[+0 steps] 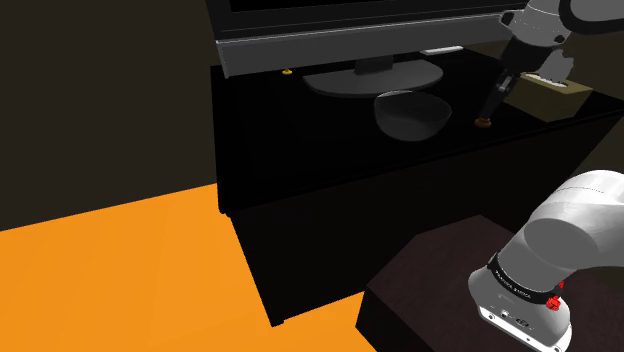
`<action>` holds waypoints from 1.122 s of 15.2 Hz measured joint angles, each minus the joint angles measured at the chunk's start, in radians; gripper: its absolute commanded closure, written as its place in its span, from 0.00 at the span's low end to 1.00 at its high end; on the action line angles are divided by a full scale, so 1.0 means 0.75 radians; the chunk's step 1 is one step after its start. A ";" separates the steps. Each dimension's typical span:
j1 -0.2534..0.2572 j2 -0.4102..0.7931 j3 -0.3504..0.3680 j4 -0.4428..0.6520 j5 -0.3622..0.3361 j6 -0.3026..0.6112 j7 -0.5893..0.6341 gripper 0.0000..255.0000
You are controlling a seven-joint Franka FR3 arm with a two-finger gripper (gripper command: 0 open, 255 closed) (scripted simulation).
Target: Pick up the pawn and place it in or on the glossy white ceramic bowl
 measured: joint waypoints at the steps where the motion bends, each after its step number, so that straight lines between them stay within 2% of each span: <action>1: 0.001 0.006 -0.001 0.020 0.000 -0.013 -0.004 1.00; 17: 0.026 0.135 0.040 0.373 0.043 -0.238 -0.013 1.00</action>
